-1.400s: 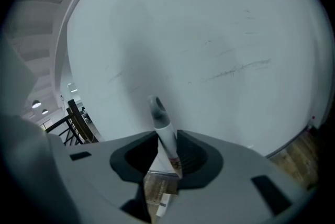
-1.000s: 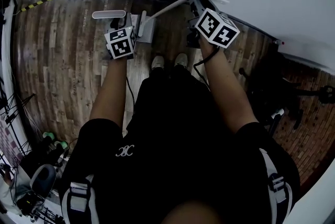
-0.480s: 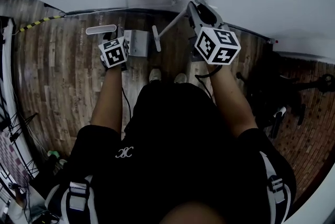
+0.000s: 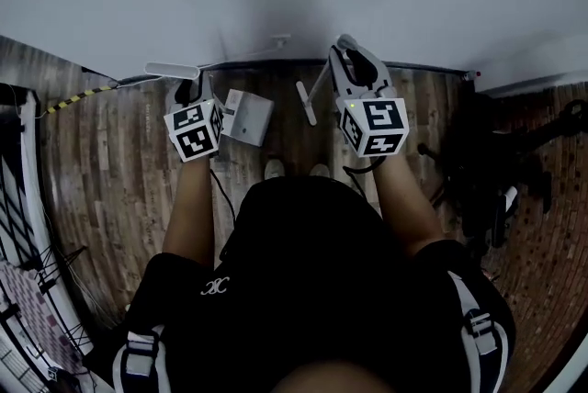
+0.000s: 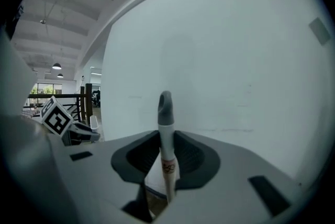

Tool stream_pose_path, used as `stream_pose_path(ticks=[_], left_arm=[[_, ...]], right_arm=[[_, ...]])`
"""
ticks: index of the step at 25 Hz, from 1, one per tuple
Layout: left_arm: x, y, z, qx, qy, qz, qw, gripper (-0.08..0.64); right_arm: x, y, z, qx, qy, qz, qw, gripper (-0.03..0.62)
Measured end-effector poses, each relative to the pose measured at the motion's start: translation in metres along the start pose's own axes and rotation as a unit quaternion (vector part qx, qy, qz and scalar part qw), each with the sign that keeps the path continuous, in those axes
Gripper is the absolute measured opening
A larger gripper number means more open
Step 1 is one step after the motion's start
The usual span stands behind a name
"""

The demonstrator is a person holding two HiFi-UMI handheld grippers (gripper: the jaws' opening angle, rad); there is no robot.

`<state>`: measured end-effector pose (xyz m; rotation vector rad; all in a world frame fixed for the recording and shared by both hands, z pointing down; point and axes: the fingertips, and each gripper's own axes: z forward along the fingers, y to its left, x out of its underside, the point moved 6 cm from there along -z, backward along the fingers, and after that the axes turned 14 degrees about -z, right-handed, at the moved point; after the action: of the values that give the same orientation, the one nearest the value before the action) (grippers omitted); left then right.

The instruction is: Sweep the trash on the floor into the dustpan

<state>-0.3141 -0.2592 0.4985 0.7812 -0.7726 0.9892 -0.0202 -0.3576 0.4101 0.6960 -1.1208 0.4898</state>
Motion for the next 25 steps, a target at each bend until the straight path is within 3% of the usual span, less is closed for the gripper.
stream_pose_path(ticks=[8,15,25], left_arm=[[-0.063,-0.111,-0.02,0.055,-0.059,0.015,0.9966,0.105],[-0.068,-0.178,-0.016,0.097,-0.05,0.039,0.9933,0.104],[-0.07,-0.229,-0.007,0.159,-0.029,0.049,0.9856,0.104]], right_arm=[[0.016,-0.078,-0.061,0.063,0.004,0.017,0.998,0.097],[0.038,-0.127,-0.104,0.111,0.018,0.038,0.993,0.097],[0.046,-0.179,-0.143,0.189,0.017,0.039,0.981,0.097]])
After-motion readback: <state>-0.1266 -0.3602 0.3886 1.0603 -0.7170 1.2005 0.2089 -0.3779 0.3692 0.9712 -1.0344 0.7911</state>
